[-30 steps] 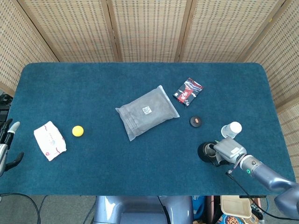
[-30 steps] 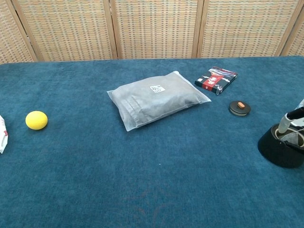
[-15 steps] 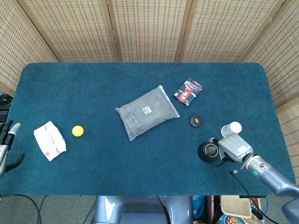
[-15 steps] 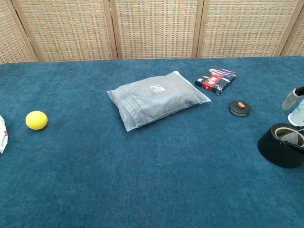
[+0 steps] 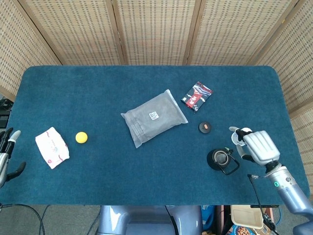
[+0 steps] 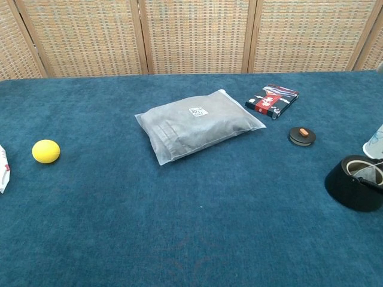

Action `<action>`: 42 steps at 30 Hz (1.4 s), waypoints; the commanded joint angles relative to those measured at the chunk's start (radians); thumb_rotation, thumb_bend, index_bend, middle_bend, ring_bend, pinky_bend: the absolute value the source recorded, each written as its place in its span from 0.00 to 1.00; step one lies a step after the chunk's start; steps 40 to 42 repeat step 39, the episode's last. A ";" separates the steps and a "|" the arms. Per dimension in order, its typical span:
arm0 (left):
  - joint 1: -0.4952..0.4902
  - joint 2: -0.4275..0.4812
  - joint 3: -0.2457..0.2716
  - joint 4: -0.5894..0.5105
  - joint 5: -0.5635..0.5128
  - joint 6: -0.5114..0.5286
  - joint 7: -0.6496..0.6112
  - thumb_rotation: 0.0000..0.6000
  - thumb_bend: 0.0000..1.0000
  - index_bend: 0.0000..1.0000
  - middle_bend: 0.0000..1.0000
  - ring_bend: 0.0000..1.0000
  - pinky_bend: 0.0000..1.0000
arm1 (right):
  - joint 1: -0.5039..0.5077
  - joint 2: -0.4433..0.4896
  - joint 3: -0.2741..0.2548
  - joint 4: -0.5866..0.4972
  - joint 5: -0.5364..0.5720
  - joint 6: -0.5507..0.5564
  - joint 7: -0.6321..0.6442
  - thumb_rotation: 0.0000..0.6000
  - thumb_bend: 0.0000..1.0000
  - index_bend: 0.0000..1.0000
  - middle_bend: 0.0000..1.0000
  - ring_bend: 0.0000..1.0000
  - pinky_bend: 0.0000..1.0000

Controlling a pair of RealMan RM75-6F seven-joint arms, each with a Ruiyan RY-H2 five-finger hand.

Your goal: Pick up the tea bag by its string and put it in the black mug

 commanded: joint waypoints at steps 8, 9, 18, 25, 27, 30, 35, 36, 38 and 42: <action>0.003 -0.034 -0.002 0.024 0.014 0.016 -0.023 1.00 0.32 0.02 0.00 0.00 0.00 | -0.126 -0.103 0.039 -0.014 0.069 0.205 -0.144 1.00 0.64 0.22 0.33 0.31 0.50; 0.003 -0.040 -0.002 0.027 0.018 0.019 -0.025 1.00 0.32 0.02 0.00 0.00 0.00 | -0.135 -0.114 0.040 -0.008 0.069 0.220 -0.153 1.00 0.63 0.22 0.31 0.29 0.47; -0.005 -0.056 0.014 0.030 0.055 0.010 -0.028 1.00 0.32 0.02 0.00 0.00 0.00 | -0.192 -0.178 0.037 0.041 0.041 0.299 -0.144 1.00 0.60 0.22 0.24 0.19 0.36; -0.003 -0.073 0.028 0.026 0.092 0.020 -0.052 1.00 0.32 0.00 0.00 0.00 0.00 | -0.244 -0.219 0.014 0.073 -0.018 0.368 -0.145 1.00 0.58 0.22 0.19 0.12 0.27; -0.003 -0.075 0.032 0.026 0.101 0.021 -0.056 1.00 0.32 0.00 0.00 0.00 0.00 | -0.251 -0.226 0.012 0.082 -0.024 0.373 -0.144 1.00 0.57 0.22 0.18 0.11 0.26; -0.001 -0.077 0.039 0.026 0.112 0.022 -0.058 1.00 0.32 0.00 0.00 0.00 0.00 | -0.262 -0.232 0.011 0.088 -0.027 0.371 -0.138 1.00 0.57 0.20 0.17 0.10 0.26; 0.001 -0.076 0.041 0.026 0.115 0.025 -0.058 1.00 0.32 0.00 0.00 0.00 0.00 | -0.271 -0.230 0.013 0.086 -0.033 0.364 -0.136 1.00 0.56 0.19 0.17 0.10 0.24; 0.001 -0.076 0.041 0.026 0.115 0.025 -0.057 1.00 0.32 0.00 0.00 0.00 0.00 | -0.272 -0.229 0.013 0.085 -0.033 0.363 -0.136 1.00 0.56 0.19 0.16 0.09 0.24; 0.001 -0.075 0.043 0.026 0.114 0.022 -0.056 1.00 0.32 0.00 0.00 0.00 0.00 | -0.273 -0.229 0.014 0.083 -0.034 0.358 -0.135 1.00 0.56 0.19 0.16 0.09 0.24; 0.001 -0.075 0.044 0.026 0.113 0.019 -0.056 1.00 0.32 0.00 0.00 0.00 0.00 | -0.274 -0.228 0.015 0.083 -0.034 0.355 -0.135 1.00 0.56 0.19 0.16 0.09 0.24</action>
